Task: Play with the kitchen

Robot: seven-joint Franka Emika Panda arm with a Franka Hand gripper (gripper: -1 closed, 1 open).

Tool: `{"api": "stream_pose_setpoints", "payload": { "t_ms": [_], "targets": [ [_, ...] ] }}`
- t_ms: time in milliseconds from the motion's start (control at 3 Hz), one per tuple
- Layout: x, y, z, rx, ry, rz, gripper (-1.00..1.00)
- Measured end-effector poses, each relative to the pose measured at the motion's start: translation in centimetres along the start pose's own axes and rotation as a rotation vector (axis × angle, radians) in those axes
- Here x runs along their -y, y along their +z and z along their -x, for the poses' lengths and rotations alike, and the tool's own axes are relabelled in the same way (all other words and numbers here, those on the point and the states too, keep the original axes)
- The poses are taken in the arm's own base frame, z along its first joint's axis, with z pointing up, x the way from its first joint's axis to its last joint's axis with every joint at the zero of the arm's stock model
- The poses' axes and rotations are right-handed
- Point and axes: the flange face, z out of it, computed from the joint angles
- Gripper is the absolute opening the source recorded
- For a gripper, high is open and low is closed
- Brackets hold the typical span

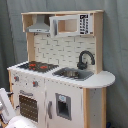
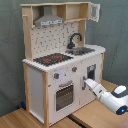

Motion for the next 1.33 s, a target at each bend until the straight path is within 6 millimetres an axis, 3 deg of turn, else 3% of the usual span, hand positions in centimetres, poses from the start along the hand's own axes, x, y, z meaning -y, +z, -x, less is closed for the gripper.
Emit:
{"api": "stream_pose_setpoints", "payload": {
  "t_ms": [1333],
  "targets": [
    [2.7, 3.9, 1.0, -0.017, 0.341, -0.069, 1.0]
  ]
}}
